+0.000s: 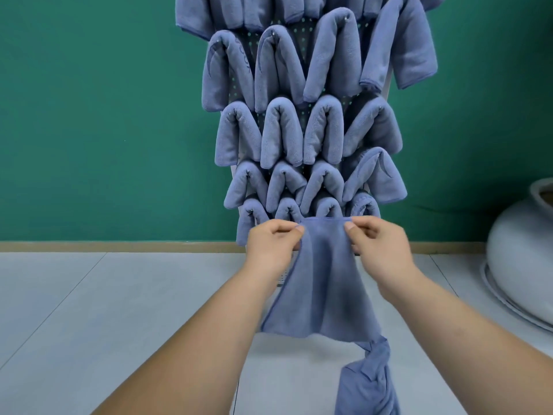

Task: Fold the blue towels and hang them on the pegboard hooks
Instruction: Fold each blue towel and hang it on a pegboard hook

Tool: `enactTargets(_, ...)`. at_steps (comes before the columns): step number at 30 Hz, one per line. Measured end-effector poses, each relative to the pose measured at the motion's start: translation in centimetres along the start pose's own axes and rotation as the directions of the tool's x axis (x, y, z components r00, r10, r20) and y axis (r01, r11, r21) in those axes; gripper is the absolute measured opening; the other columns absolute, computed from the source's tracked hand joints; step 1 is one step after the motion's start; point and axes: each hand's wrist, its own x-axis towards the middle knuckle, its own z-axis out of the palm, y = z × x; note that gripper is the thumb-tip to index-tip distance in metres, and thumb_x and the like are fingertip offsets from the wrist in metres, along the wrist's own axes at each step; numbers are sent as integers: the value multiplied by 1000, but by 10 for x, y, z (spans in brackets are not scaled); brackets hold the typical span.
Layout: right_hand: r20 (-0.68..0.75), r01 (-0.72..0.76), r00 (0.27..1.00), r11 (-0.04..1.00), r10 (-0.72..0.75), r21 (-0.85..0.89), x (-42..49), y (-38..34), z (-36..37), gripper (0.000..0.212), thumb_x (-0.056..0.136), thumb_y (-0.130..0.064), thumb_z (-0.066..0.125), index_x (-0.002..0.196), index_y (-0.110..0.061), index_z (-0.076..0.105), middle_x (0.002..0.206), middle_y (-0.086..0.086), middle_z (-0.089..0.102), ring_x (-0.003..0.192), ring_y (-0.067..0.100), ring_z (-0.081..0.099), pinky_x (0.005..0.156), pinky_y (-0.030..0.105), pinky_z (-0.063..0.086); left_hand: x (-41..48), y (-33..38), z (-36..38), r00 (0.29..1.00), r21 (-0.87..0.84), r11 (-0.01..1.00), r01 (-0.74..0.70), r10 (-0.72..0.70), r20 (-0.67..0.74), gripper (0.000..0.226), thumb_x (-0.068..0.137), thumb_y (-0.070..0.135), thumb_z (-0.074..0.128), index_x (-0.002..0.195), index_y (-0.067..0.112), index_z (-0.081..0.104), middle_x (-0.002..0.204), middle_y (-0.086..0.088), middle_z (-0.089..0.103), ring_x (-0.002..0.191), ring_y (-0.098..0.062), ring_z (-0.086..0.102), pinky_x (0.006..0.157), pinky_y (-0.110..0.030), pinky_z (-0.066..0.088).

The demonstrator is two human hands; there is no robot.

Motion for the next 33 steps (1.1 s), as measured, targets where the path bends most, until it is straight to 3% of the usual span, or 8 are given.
enactTargets(6,49,122,992,983,-117,-134,-22,-4,23,15,95,-23,77,91,-37,78,89,-24,77,87,-6,71,87,25,57,-9,-10,18,994,38,997,-73,69,88,6,93,14,79,100,14,79,89,-2,81,85,-15,78,69,-17,52)
enactTargets(12,50,127,992,973,-120,-191,-28,-6,23,9,95,-26,77,99,-31,83,94,-22,78,87,-6,71,85,21,55,-13,-9,17,994,-2,999,-51,51,93,5,93,12,78,98,11,78,87,-7,81,77,-11,75,65,-13,51)
enactTargets(15,61,145,989,960,-135,-241,-31,-7,24,12,96,-25,75,101,-34,82,98,-20,77,87,-9,69,78,7,48,-15,-8,16,993,-16,999,-43,45,110,5,96,13,75,98,10,79,86,-5,81,78,-10,76,67,-15,53)
enactTargets(18,77,174,984,945,-159,-276,-36,-6,27,19,95,-20,74,107,-33,80,104,-19,71,93,-11,65,75,0,42,-15,-7,19,992,-13,1000,-22,23,127,11,99,15,69,98,15,80,91,-2,81,86,-13,78,78,-29,60)
enactTargets(21,83,166,985,947,-148,-274,-38,-4,29,23,87,-28,83,107,-38,76,106,-19,68,94,-3,67,78,4,45,-13,-6,18,986,-4,999,-34,34,161,18,100,15,64,98,18,82,95,-3,81,95,-20,77,92,-42,62)
enactTargets(25,18,159,986,911,-164,-382,-29,4,25,13,88,-31,81,99,-34,75,97,-14,73,84,5,69,79,32,57,-14,-4,15,960,74,996,-58,35,277,20,104,11,58,108,15,77,102,-3,81,100,-22,77,90,-35,60)
enactTargets(28,33,179,982,873,-184,-454,-22,6,19,7,95,-28,73,99,-32,76,93,-12,74,78,6,68,74,29,54,-10,-8,9,966,115,992,-53,22,258,23,99,2,58,113,18,68,97,-6,81,91,-25,78,86,-38,60)
enactTargets(33,78,214,977,870,-200,-445,-15,-3,9,10,97,-25,71,100,-32,77,90,-16,75,80,1,68,78,26,54,3,-19,-10,976,488,865,-114,7,216,36,96,14,62,122,39,63,82,1,75,82,-23,74,66,-30,56)
